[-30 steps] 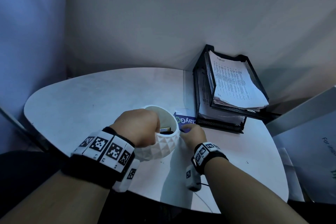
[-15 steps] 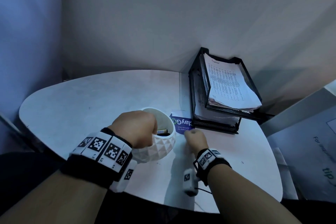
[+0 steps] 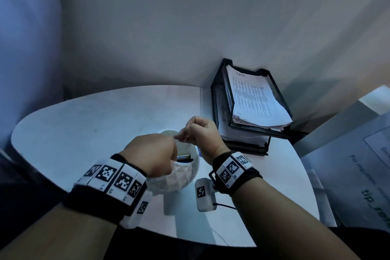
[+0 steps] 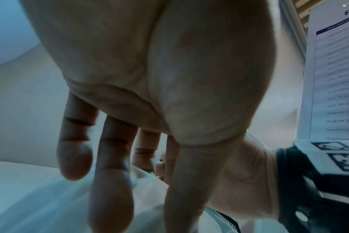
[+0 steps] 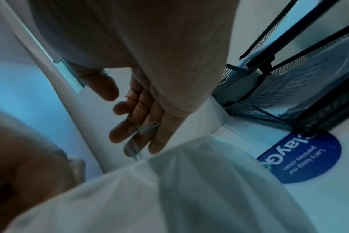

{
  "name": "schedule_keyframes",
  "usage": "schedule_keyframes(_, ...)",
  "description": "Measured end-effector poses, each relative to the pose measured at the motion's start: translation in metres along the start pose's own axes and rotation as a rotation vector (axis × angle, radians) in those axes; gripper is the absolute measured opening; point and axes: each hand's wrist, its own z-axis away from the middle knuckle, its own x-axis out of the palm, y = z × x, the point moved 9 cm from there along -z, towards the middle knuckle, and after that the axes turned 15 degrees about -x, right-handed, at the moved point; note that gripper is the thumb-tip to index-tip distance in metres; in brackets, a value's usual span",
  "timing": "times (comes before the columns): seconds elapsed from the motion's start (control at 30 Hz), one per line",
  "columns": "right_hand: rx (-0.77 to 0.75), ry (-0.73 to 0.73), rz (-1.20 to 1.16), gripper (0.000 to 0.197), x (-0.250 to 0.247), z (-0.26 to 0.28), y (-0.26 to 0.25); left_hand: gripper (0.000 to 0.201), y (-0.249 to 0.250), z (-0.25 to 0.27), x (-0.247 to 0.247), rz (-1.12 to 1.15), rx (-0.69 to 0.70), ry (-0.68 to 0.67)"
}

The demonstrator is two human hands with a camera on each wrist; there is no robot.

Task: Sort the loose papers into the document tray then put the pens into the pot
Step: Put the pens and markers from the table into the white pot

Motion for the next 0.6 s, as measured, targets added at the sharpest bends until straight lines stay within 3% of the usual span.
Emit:
schedule_keyframes(0.07,-0.007,0.031,-0.006,0.01,0.0,0.0,0.001,0.03,-0.004,0.0,0.0,0.0,-0.008,0.003)
schedule_keyframes(0.2,0.012,0.251,-0.172,0.02,-0.027,-0.008,0.019,0.032,-0.009,-0.002,-0.002,0.026,-0.021,0.003)
schedule_keyframes(0.37,0.137,0.554,0.006,0.017,-0.092,-0.016,0.061,0.03,-0.013,-0.004,-0.004,0.035,-0.027,0.006)
schedule_keyframes(0.43,0.25,0.537,0.148,0.013,-0.109,-0.019,0.088,0.03,-0.015,-0.005,-0.003,0.041,-0.033,-0.002)
schedule_keyframes(0.5,0.34,0.402,0.453,0.013,-0.116,-0.024,0.105,0.029,-0.016,-0.005,-0.001,0.039,-0.036,-0.006)
schedule_keyframes(0.6,0.316,0.228,0.855,0.009,-0.112,-0.028,0.11,0.03,-0.017,-0.006,0.0,0.035,-0.038,-0.011)
